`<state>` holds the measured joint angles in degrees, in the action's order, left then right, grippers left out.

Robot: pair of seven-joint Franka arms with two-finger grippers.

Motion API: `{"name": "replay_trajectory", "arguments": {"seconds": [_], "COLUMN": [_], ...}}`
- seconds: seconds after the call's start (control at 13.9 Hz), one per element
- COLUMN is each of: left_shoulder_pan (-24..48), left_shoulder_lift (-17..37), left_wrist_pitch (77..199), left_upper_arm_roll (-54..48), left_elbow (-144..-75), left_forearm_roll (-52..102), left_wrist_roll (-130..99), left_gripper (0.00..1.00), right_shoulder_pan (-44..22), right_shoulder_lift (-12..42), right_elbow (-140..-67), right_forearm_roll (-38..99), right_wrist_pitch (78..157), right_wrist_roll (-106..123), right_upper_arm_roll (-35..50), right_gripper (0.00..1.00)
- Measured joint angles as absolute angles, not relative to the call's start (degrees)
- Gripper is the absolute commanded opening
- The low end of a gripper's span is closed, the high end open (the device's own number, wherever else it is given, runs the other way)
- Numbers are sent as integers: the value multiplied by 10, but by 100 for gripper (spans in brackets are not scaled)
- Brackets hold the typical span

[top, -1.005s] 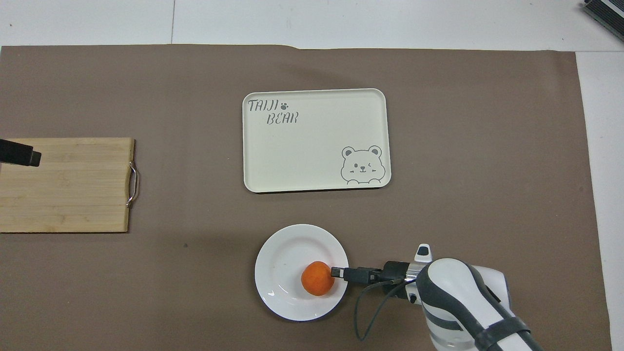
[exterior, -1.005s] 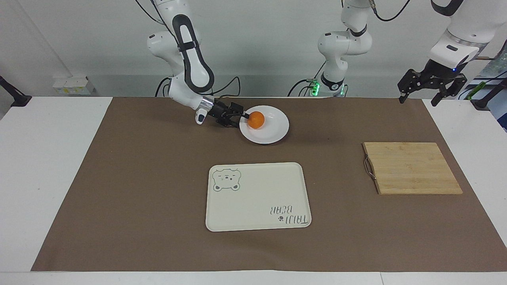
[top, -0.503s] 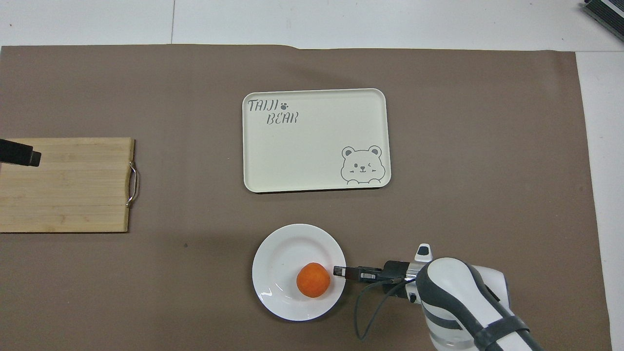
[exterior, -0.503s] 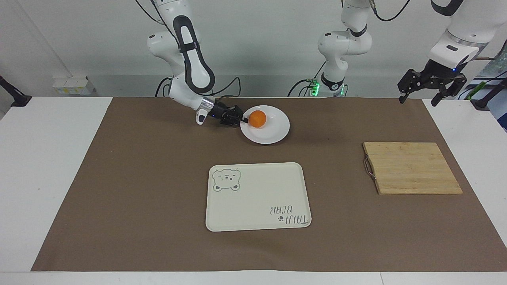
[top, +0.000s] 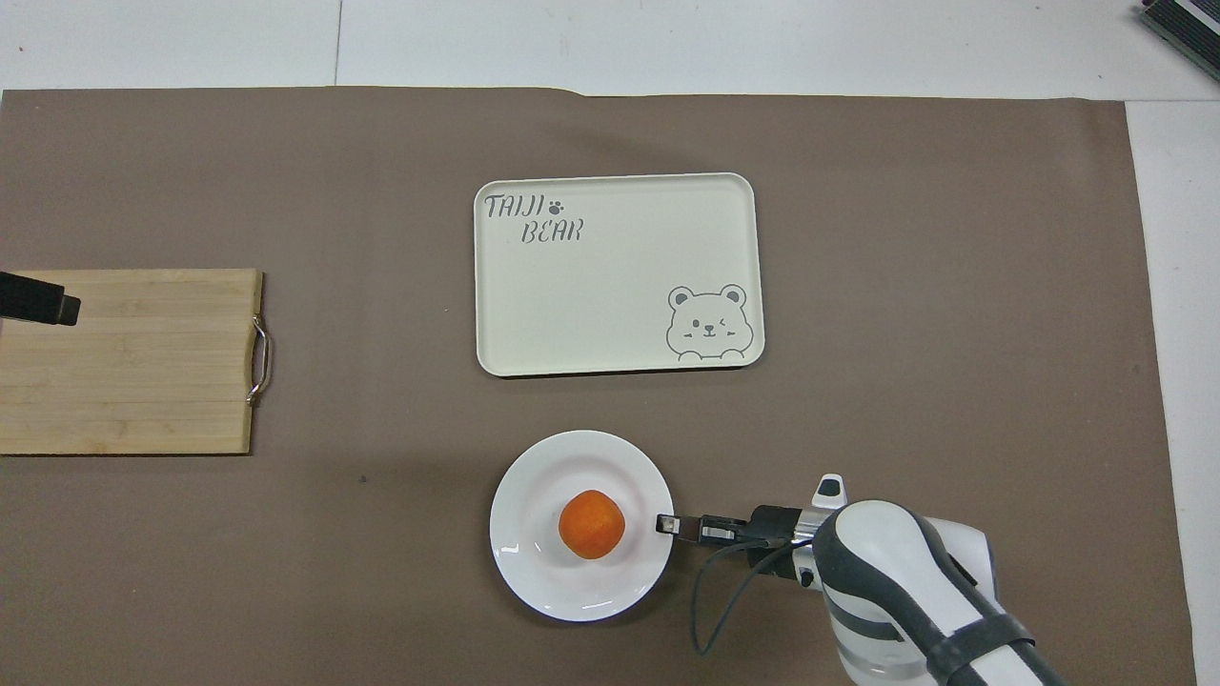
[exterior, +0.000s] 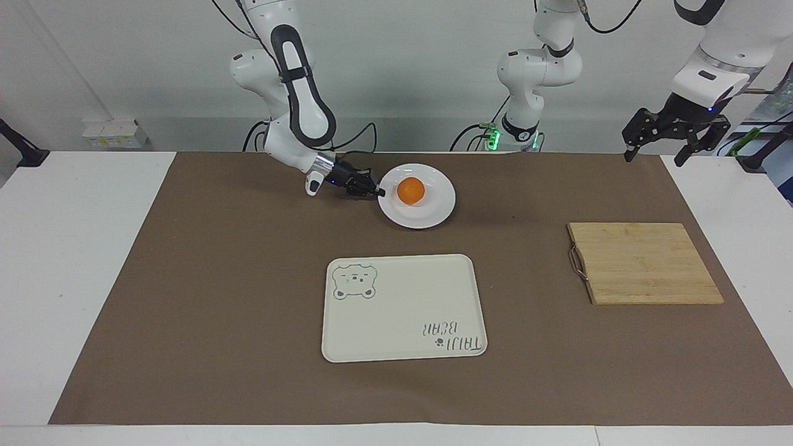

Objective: Place orange and plate with both arms
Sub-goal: 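Grip the plate rim with the right gripper and lift it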

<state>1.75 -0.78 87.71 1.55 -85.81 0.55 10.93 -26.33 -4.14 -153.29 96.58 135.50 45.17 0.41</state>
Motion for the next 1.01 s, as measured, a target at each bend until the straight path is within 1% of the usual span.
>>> {"name": "replay_trajectory", "arguments": {"seconds": [0.36,0.65,1.01], "left_shoulder_pan": [17,17,17], "left_shoulder_lift": [-8,-8,-8], "left_wrist_pitch": [877,877,877], "left_upper_arm_roll": [16,16,16], "left_elbow": [-858,-858,-858], "left_forearm_roll": [5,5,5], "left_wrist_roll": [109,109,109], "left_gripper": [100,100,100], "right_shoulder_pan": [-263,-263,-228], "right_shoulder_lift": [-25,-23,-23], "right_elbow": [-1507,-1500,-1480], "right_forearm_roll": [966,966,966], "right_wrist_pitch": [1343,1338,1304], "right_wrist_roll": [445,465,482], "right_upper_arm_roll": [4,4,2], "right_gripper": [0,0,0]}}
